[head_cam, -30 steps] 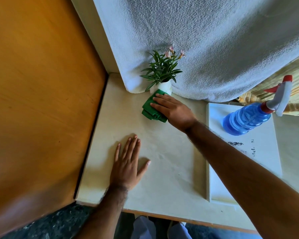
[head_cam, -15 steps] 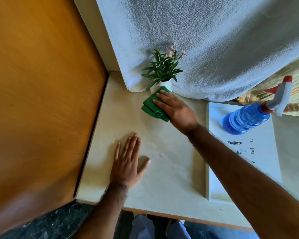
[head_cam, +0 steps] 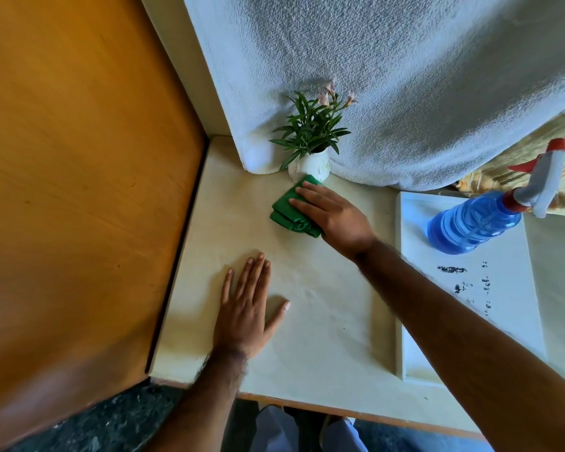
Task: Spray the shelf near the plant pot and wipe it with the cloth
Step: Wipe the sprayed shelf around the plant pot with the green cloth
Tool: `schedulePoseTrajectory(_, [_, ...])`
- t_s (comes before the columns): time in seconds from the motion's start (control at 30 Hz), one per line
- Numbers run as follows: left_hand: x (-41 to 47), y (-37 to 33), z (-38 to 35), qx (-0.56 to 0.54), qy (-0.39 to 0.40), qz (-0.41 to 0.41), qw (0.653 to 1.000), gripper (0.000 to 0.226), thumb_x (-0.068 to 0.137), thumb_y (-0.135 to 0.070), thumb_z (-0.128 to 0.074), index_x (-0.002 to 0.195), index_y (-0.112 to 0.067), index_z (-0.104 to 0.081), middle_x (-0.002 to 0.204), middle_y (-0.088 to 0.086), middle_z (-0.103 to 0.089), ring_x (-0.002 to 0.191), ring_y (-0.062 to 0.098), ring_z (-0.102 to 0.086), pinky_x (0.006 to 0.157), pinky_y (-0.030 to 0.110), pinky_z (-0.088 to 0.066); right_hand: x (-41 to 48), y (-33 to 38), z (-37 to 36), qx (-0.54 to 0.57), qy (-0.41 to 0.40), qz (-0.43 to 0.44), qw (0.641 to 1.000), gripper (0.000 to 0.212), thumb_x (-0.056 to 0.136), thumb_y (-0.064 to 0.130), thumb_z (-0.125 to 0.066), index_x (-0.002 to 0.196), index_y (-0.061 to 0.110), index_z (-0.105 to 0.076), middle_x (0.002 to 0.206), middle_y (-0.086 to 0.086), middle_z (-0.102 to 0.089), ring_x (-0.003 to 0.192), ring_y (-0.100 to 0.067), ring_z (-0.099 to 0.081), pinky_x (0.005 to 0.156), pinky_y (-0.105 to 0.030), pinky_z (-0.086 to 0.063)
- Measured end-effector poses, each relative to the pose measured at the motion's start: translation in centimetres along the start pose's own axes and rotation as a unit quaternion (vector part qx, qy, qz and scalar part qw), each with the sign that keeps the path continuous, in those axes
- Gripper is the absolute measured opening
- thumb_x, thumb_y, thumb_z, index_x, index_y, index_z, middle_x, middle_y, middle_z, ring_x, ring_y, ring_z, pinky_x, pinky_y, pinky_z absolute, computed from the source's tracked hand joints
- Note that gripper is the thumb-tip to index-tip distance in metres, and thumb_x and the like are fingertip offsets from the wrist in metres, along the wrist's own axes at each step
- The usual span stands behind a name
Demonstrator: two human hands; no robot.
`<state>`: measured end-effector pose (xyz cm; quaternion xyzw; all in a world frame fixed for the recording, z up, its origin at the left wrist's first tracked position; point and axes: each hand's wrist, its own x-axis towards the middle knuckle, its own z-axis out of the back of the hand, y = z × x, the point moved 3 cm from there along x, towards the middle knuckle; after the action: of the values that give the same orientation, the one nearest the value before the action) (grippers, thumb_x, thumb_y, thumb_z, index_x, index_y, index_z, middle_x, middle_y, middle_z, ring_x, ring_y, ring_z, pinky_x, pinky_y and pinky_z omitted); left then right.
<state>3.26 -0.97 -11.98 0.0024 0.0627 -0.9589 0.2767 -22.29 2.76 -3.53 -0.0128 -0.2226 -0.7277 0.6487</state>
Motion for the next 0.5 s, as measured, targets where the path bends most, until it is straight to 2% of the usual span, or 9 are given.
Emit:
schedulePoseTrajectory(0.13, [0.0, 0.0, 0.0, 0.000, 0.007, -0.001, 1.000, 0.090, 0.100, -0.073, -0.028, 0.166, -0.013, -0.017, 0.176, 0.008, -0.018, 0.163, 0.025, -0.017, 0.130, 0.058, -0.026, 2.1, -0.3, 0.8, -0.015, -0.038, 0.038, 0.998, 0.037, 0.095, -0.004, -0.064, 0.131, 0.005, -0.067, 0.140, -0.018, -0.062, 0.133, -0.037, -0.055, 0.113, -0.050, -0.044])
schedulePoseTrajectory(0.3, [0.1, 0.0, -0.2, 0.006, 0.021, 0.005, 1.000, 0.090, 0.100, -0.074, -0.022, 0.167, -0.015, -0.013, 0.177, 0.007, -0.015, 0.163, 0.025, -0.016, 0.130, 0.057, -0.024, 1.7, -1.0, -0.6, -0.009, 0.006, 0.048, 0.999, 0.043, 0.087, -0.014, -0.069, 0.128, 0.001, -0.068, 0.135, -0.023, -0.064, 0.130, -0.041, -0.057, 0.110, -0.054, -0.046])
schedulePoseTrajectory(0.4, [0.1, 0.0, -0.2, 0.006, 0.019, 0.004, 1.000, 0.090, 0.100, -0.074, -0.023, 0.167, -0.014, -0.013, 0.177, 0.007, -0.015, 0.163, 0.025, -0.015, 0.130, 0.057, -0.023, 0.8, -1.2, -1.7, 0.028, 0.068, -0.009, 0.997, 0.062, 0.076, -0.024, -0.064, 0.133, 0.003, -0.065, 0.140, -0.021, -0.061, 0.132, -0.039, -0.055, 0.110, -0.052, -0.047])
schedulePoseTrajectory(0.5, [0.1, 0.1, -0.3, 0.006, 0.014, 0.002, 1.000, 0.090, 0.100, -0.074, -0.022, 0.167, -0.015, -0.012, 0.177, 0.006, -0.014, 0.163, 0.024, -0.014, 0.131, 0.056, -0.021, 0.3, -1.3, -2.2, 0.063, 0.112, -0.085, 0.988, 0.071, 0.076, -0.024, -0.058, 0.139, 0.008, -0.060, 0.146, -0.015, -0.056, 0.137, -0.033, -0.051, 0.111, -0.045, -0.046])
